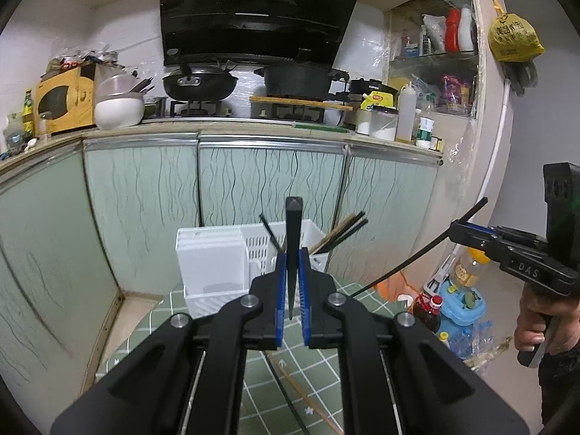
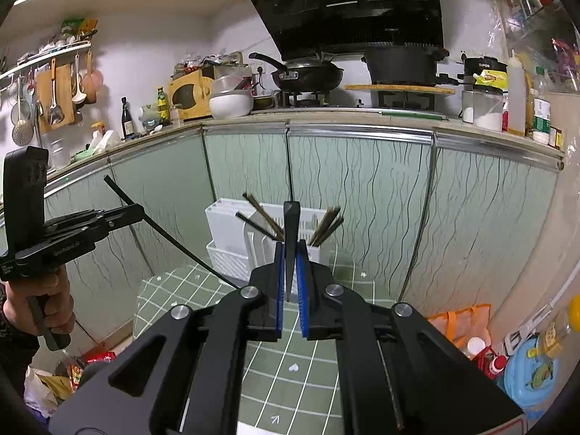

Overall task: Organize utensils
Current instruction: 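Lift both held black chopsticks and carry them toward the white holder, then lower the black chopsticks into the holder slots and open both grippers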

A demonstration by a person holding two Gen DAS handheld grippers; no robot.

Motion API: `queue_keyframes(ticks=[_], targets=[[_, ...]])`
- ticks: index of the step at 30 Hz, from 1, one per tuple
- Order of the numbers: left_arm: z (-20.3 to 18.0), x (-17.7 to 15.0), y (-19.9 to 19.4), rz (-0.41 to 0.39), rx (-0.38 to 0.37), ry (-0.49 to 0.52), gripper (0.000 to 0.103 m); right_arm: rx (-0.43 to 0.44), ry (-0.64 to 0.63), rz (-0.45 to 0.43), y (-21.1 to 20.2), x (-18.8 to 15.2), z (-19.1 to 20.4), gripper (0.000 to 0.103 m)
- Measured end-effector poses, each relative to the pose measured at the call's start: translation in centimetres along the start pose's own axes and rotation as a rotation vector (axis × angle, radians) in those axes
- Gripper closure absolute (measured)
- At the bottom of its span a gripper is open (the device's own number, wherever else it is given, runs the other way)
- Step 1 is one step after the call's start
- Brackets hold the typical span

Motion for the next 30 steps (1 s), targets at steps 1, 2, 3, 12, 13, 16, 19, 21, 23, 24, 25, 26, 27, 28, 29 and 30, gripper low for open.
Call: queue_keyframes(ticks=[1,2,3,12,13,16,19,21,23,24,25,26,27,28,29,30], targets=[[0.0,0.6,0.5,-0.001,-0.005,0.001,0.095,0.002,-0.001,-0.001,0.3,0.5,-0.1,0.097],[-0.1,1.1,0.9,-0.001,-0.008,0.001,0.095,0.002,-0.003,-0.003,0.7,0.9,-0.2,0.097],[-0.2,1.7,1.4,0.001,-0.014,0.005,0.095,0.002,-0.005,-0.003,1.1,1.4,-0.3,0.097],[-1.4,5.4,5.7,-0.015,-0.058,0.026,0.095,0.013,-0.012,-0.010,4.9,5.2,-1.1,0.097],[-1.7,5.6,6.2,-0.014,-0.060,0.031,0.095,0.012,-0.014,-0.009,5.4,5.5,-1.2,0.097],[-2.1,6.0,7.8,-0.009,-0.065,0.044,0.095,0.012,-0.013,-0.009,6.6,6.2,-1.8,0.097],[-2.1,6.1,9.4,-0.004,-0.065,0.055,0.095,0.013,-0.012,-0.007,7.9,6.8,-2.4,0.097],[-1.7,5.9,10.6,0.003,-0.054,0.055,0.095,0.014,0.002,-0.004,8.9,7.0,-3.0,0.097],[-1.4,5.7,11.6,0.012,-0.044,0.055,0.095,0.013,0.001,0.001,9.9,7.1,-3.3,0.097],[-1.1,5.4,12.3,0.021,-0.041,0.050,0.095,0.012,-0.002,0.004,10.4,7.0,-3.5,0.097],[-1.0,5.3,12.7,0.027,-0.042,0.047,0.095,0.013,-0.003,0.007,10.8,7.0,-3.5,0.097],[-0.8,5.1,13.2,0.035,-0.042,0.048,0.095,0.013,-0.002,0.013,11.4,6.8,-3.7,0.097],[-0.7,4.9,13.6,0.037,-0.041,0.051,0.095,0.013,-0.002,0.017,11.7,6.7,-3.7,0.097],[-0.6,4.6,14.0,0.038,-0.044,0.054,0.095,0.012,0.001,0.024,12.4,6.4,-3.9,0.097],[-0.5,4.4,14.4,0.043,-0.048,0.051,0.095,0.012,0.004,0.027,12.7,6.2,-4.0,0.097],[-0.5,4.3,14.7,0.048,-0.051,0.051,0.095,0.014,0.008,0.034,13.2,6.0,-4.1,0.097]])
Point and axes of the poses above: each gripper's, at about its wrist camera, not at the fingertips, and y roughly the way its jaws point, z to its left, x to its top, the point moved 4 cm from there along y, roughly the way its jaws point, and after that the axes turned 15 degrees about -z, right-handed, at the moved point
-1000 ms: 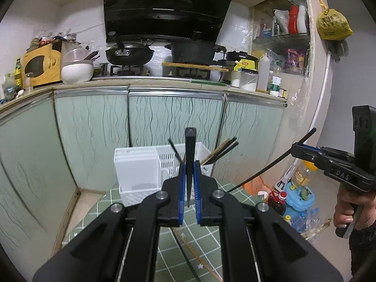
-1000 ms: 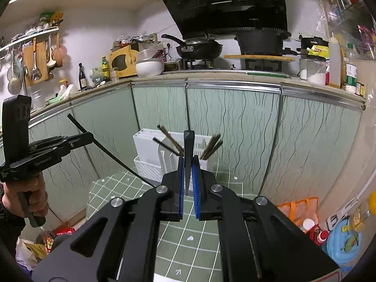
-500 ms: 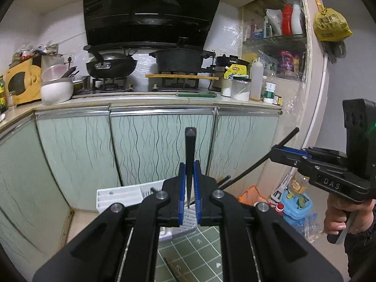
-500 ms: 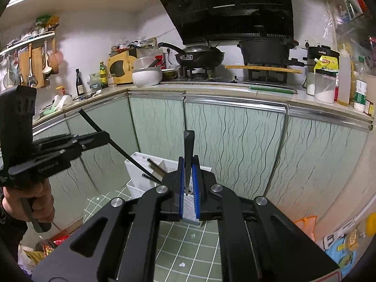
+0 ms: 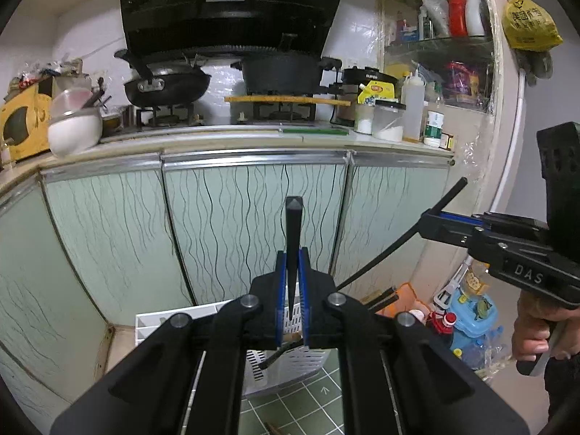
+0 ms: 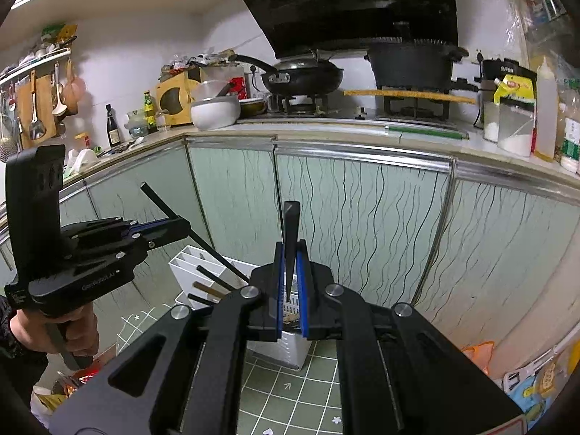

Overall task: Organize utensils
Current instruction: 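Lower the black chopsticks into the holder slots and open both grippers, then withdraw both open tools from the holder back to the last chopsticks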

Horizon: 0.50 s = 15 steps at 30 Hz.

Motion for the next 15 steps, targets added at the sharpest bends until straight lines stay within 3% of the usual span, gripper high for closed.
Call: queue_keyframes(ticks=[5,6,7,8,9,11,12,15], targets=[[0.3,-0.9,1.3,0.011,-0.016,0.017,0.095,0.006,-0.005,0.021,2.2,-1.2,-0.3,0.096],[0.5,-1.1,1.4,0.017,-0.014,0.022,0.087,-0.002,-0.006,0.029,2.6,-1.5,-0.5,0.085],[0.6,-1.2,1.4,0.018,-0.005,0.026,0.075,-0.005,-0.002,0.037,2.9,-1.6,-0.6,0.048],[0.8,-1.2,1.2,0.009,0.010,0.033,0.038,-0.017,0.000,0.037,2.9,-1.8,-0.7,0.028],[1.0,-1.1,0.9,-0.010,0.029,0.042,0.010,-0.033,-0.002,0.022,2.7,-1.7,-0.9,0.014],[1.4,-1.0,-0.1,-0.054,0.056,0.053,0.008,-0.045,-0.014,-0.012,2.1,-1.5,-1.0,0.014],[1.5,-1.0,-0.2,-0.048,0.061,0.055,0.006,-0.059,-0.018,-0.016,1.8,-1.4,-1.1,0.009],[1.6,-1.1,-0.8,-0.034,0.092,0.083,0.004,-0.067,-0.010,-0.018,1.1,-1.2,-1.3,0.008]])
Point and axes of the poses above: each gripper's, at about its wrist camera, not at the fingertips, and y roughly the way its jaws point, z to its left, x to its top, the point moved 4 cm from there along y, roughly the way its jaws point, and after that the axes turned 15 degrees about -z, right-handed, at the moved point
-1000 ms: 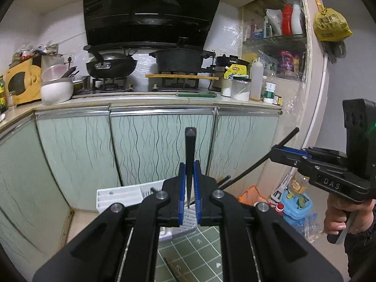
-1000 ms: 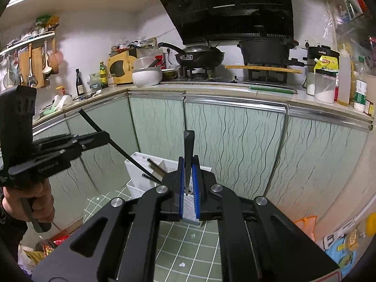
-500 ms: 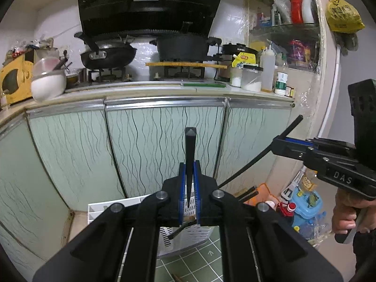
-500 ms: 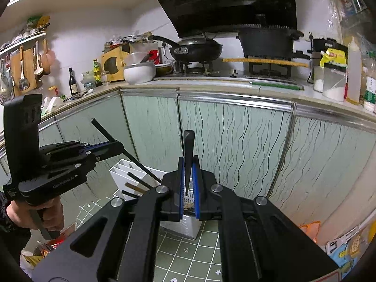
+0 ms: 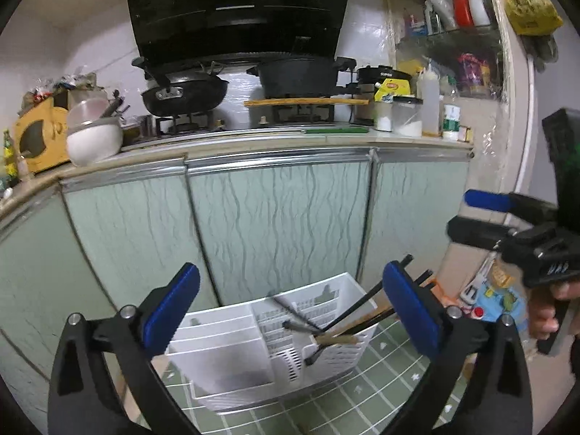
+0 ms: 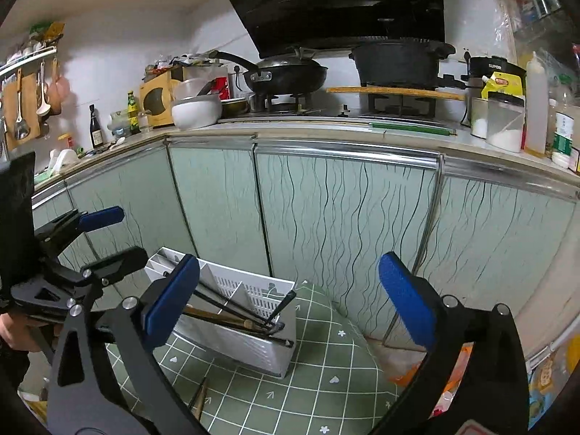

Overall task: Organize utensils
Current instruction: 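Withdraw both open tools from the holder back to the last chopsticks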

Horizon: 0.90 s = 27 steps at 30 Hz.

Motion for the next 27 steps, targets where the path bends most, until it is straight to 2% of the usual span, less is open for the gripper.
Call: queue_keyframes(ticks=[6,15,27], targets=[[-0.5,0.0,-1.8,0.006,0.023,0.044,0.004,-0.006,-0.033,0.016,-1.6,-0.3,0.7,0.008],[-0.7,-0.8,-6.0,0.001,0.056,-0.002,0.004,-0.019,-0.041,0.008,-5.2,-1.2,2.0,0.008],[-2.4,-3.1,-11.7,-0.024,0.131,0.016,0.004,-0.029,-0.043,0.025,-9.5,-5.4,3.8,0.008]])
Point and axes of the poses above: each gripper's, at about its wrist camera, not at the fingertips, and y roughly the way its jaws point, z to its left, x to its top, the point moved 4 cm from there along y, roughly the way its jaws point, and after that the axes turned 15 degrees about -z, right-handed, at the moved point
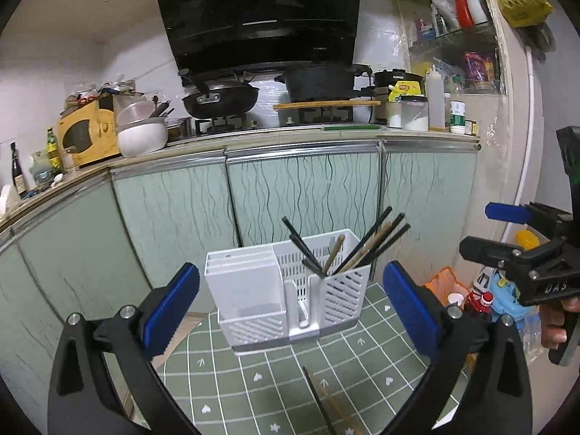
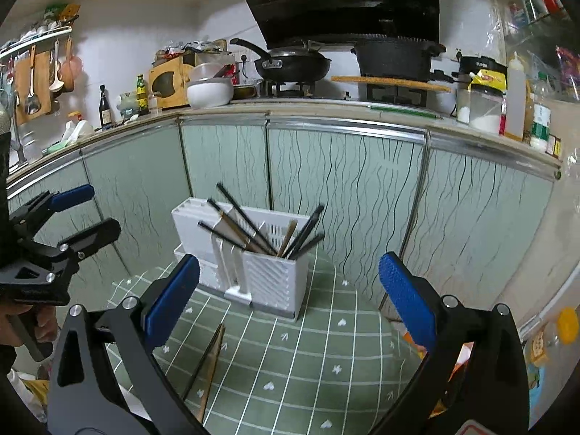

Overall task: Organize utensils
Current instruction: 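Withdraw both open tools from the holder back to the last chopsticks, then close the right gripper on the wooden chopstick while the left gripper grasps the black chopstick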

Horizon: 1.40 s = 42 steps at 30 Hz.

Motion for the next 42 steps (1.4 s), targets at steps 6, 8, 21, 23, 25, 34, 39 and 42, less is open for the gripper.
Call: queue_keyframes(ticks=[6,8,21,23,25,34,39,42], targets=[[-0.5,-1.7,-2.3,0.008,-0.001,0.009,0.004,-0.024,-0.002,0.013,-1.8,-2.6,0.7,0.008],[-0.4,-2.6,-3.0,0.017,0.004,-0.005,0.004,-0.033,-0.012,0.020,-2.2,-3.4,0.8,0.008],[1.8,-7.9,-4.8,0.081,0.085,-0.098,0.004,-0.041,-0.054,0.036,-4.9,-8.8,3.0,0.008],[2.1,-8.8,-5.0,0.088,0.101,-0.094,0.004,-0.033,-0.041,0.040,-5.1,-9.7,3.2,0.008],[2.4,-9.6,-5.1,0.095,0.115,-0.082,0.004,-0.030,-0.035,0.046,-5.3,-10.6,3.4,0.008],[2.8,-14.2,-5.6,0.136,0.141,-0.080,0.004,-0.020,-0.041,0.072,-5.4,-14.5,4.5,0.008],[2.0,-16.8,-6.0,0.159,0.140,-0.052,0.004,-0.009,-0.035,0.099,-4.8,-16.7,4.9,0.008],[1.5,-18.4,-6.1,0.179,0.137,-0.059,0.004,0.011,-0.034,0.121,-4.4,-18.1,5.5,0.008]])
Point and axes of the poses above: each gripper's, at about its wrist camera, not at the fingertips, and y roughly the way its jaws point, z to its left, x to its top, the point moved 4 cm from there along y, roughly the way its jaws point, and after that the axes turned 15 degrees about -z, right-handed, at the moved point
